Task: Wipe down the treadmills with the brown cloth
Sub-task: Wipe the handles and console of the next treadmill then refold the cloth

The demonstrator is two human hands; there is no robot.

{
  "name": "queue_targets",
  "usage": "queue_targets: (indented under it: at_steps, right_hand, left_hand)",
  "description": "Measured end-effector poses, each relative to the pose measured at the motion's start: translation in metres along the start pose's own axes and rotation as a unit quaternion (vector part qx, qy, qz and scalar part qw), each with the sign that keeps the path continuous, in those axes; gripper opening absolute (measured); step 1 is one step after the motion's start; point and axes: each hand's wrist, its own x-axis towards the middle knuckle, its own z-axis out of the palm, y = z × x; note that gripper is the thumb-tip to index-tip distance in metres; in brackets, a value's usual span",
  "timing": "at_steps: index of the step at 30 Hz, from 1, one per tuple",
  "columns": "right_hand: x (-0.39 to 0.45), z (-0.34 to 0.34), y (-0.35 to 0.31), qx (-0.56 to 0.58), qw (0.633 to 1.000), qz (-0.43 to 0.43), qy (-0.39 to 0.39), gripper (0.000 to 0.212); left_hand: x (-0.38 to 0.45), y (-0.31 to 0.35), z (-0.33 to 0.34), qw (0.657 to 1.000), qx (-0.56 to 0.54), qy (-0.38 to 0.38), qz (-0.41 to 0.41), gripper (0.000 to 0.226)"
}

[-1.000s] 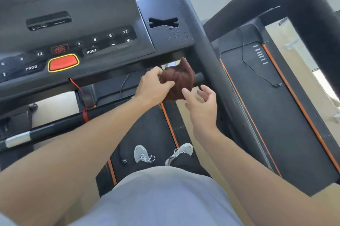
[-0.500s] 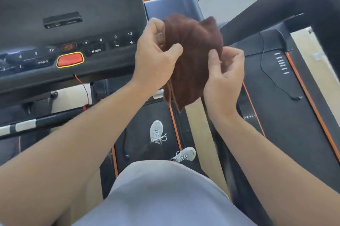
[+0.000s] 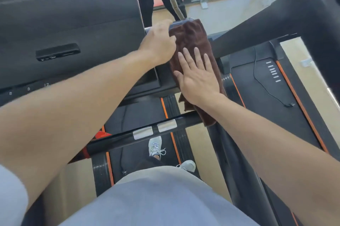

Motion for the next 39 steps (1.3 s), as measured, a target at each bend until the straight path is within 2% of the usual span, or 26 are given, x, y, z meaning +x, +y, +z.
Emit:
queue_targets:
  at_steps: [3, 5, 8, 17, 21, 27, 30, 34, 39]
  right_hand:
    - [0.026, -0.007, -0.006, 0.001, 0.997, -0.071, -0.01, 0.064]
    - [0.043, -0.008, -0.011, 0.009, 0.996, -0.083, -0.011, 0.064]
    - [0.067, -0.011, -0.017, 0.032, 0.998, -0.057, -0.005, 0.063]
    - [0.138, -0.025, -0.023, 0.049, 0.998, -0.006, 0.039, 0.063]
    - [0.152, -0.032, -0.019, 0.063, 0.996, 0.005, 0.069, 0.054]
    - [0.161, -0.04, 0.009, 0.104, 0.991, 0.059, 0.06, 0.05]
    - [0.149, -0.042, 0.027, 0.185, 0.975, 0.118, 0.043, 0.048]
    - [0.129, -0.042, 0.04, 0.252, 0.951, 0.179, 0.011, 0.059]
    - [0.076, -0.038, 0.051, 0.374, 0.887, 0.269, -0.019, 0.064]
  left_hand:
    - [0.038, 0.0, -0.002, 0.997, -0.02, -0.015, -0.073, 0.044]
    - [0.055, 0.003, -0.007, 0.993, -0.059, 0.024, -0.096, 0.042]
    - [0.066, 0.009, -0.014, 0.992, -0.088, 0.069, -0.058, 0.038]
    - [0.089, 0.003, -0.026, 0.981, -0.147, 0.052, -0.115, 0.039]
    - [0.09, 0.005, -0.027, 0.975, -0.176, 0.049, -0.128, 0.035]
    - [0.08, 0.008, -0.032, 0.978, -0.168, 0.022, -0.121, 0.038]
    - [0.076, 0.007, -0.03, 0.976, -0.183, 0.04, -0.112, 0.038]
    - [0.075, 0.008, -0.024, 0.967, -0.22, 0.066, -0.107, 0.038]
    - [0.075, 0.003, -0.022, 0.959, -0.248, 0.048, -0.125, 0.04]
